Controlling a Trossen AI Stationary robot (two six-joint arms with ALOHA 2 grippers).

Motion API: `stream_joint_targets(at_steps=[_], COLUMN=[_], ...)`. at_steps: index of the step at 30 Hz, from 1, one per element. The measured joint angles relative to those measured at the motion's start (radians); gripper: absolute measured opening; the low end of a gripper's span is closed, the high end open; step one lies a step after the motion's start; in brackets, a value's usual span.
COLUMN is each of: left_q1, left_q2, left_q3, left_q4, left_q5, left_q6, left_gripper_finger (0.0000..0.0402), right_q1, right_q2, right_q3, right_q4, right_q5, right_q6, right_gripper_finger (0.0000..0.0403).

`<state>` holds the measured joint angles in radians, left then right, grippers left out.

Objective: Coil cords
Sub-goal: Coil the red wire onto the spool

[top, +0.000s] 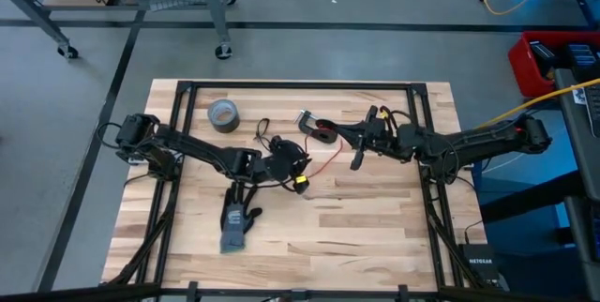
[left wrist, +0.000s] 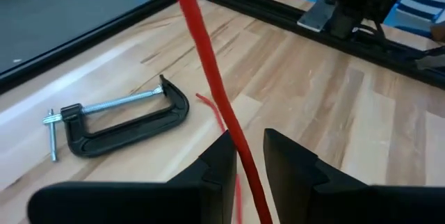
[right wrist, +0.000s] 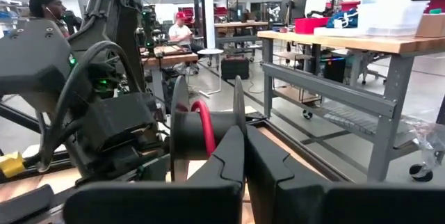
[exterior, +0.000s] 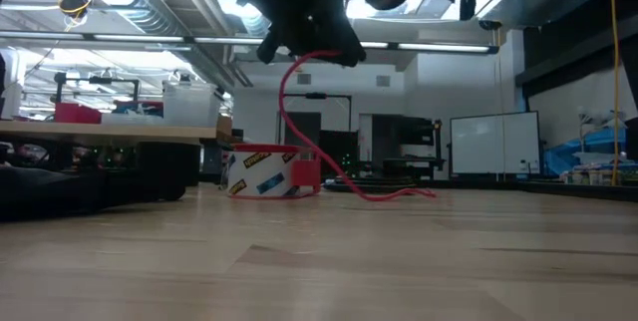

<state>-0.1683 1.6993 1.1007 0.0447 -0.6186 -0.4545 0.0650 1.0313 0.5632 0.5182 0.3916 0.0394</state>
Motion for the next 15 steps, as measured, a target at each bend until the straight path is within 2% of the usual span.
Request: stream_joint_targets(at_steps=[6,15], left_q1=[0.009,0.009], left_q2=[0.000,0.000], left_q3=[0.000,0.000], left_q4=[-0.076,-0.086], left_q5=[-0.022,-0.022], left_q6=[-0.014,-0.015], left_gripper_finger=[0.0065,0.0065], right_q1=[0.000,0.000], right_q2=[-0.040,-0.121], right_q3=[0.000,0.000], right_q4=[-0.055,-0.175], right_q5=[0.000,0.001], right_q6=[-0.022,-0.023], right_gripper_finger=[0.0005,0.0005])
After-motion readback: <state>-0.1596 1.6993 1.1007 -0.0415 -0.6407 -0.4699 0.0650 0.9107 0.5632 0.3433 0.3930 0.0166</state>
